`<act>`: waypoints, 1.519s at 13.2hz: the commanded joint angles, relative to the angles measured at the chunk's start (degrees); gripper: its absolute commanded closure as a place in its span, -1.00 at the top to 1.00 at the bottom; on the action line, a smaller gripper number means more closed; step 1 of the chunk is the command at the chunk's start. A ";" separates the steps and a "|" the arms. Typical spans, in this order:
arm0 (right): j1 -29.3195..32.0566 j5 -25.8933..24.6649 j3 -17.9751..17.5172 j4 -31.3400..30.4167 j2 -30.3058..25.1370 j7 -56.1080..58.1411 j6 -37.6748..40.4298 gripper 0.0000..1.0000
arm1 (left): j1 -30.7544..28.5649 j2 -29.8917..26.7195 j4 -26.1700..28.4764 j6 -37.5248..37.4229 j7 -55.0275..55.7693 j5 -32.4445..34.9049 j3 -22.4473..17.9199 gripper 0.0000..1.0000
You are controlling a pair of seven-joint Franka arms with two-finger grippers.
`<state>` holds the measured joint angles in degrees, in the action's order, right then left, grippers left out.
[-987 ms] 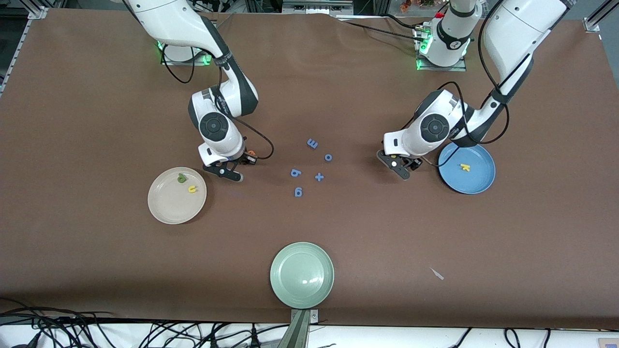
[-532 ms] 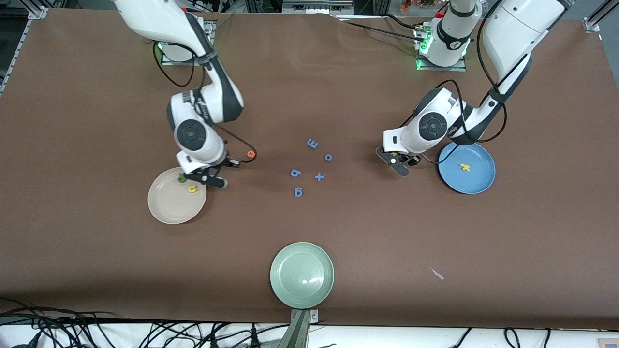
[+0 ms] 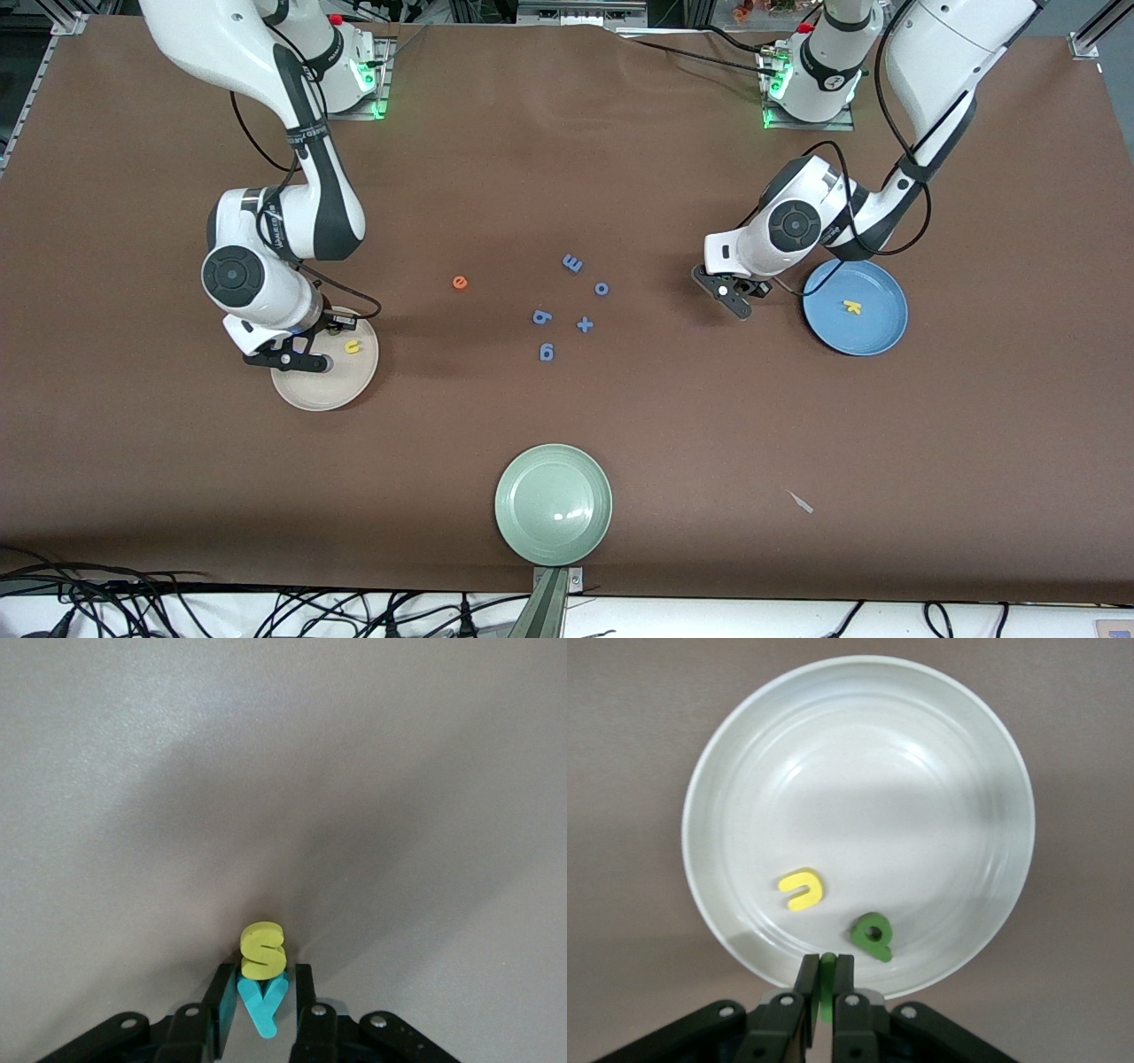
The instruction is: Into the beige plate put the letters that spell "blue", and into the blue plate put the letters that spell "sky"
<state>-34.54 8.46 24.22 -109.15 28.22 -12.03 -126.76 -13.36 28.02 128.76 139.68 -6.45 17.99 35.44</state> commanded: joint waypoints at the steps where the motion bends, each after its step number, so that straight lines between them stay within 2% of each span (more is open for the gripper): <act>1: 0.08 0.59 -0.32 1.13 0.52 0.35 0.55 -0.21 | -0.70 -1.48 1.49 0.68 -0.23 0.64 0.69 -0.31; 3: -0.18 1.21 -0.58 1.13 0.52 -0.36 0.81 -0.08 | -0.70 -1.48 1.40 0.77 -0.23 0.64 0.69 -0.34; 5: -1.58 1.73 -0.84 1.22 0.43 -4.47 0.99 0.02 | -0.70 -1.48 1.40 0.77 -0.23 0.64 0.69 -0.73; 6: -3.07 1.82 -0.84 1.22 0.43 -7.71 0.90 0.05 | -0.79 -1.48 1.40 0.77 -0.23 0.64 0.69 -0.83; 9: -8.43 2.70 -0.93 0.78 0.43 -18.08 0.99 0.06 | -0.88 -1.48 1.40 0.77 -0.67 0.64 0.69 -0.97; 10: -9.14 2.70 -2.15 0.52 0.08 -21.16 0.99 0.11 | -0.88 -1.48 1.32 0.60 -0.84 0.64 0.69 -0.97; 14: -9.23 2.70 -10.58 0.51 -0.19 -36.72 -0.41 0.33 | -1.84 -2.88 0.53 -0.11 -1.11 0.64 1.21 -0.96; 17: -9.76 2.62 -12.00 -0.45 -0.19 -39.56 -0.94 0.51 | -2.20 -3.24 0.70 -0.20 -0.93 0.46 1.30 -0.93; 18: -9.93 2.61 -12.01 -1.15 -0.19 -39.56 -1.99 0.59 | -2.20 -3.24 0.70 -0.20 -0.67 0.38 1.30 -0.76; 19: -9.94 2.61 -12.01 -2.46 -0.19 -39.56 -3.57 0.62 | -2.20 -3.24 0.70 -0.28 -0.58 0.29 1.30 -0.68; 20: -10.02 2.53 -12.01 -3.95 -0.19 -39.56 -5.41 0.63 | -2.20 -3.06 0.79 -0.63 -0.49 0.29 1.48 -0.50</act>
<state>-44.46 10.51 12.26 -110.09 28.52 -51.10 -128.89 -14.76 26.37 128.67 139.73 -6.51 17.99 35.99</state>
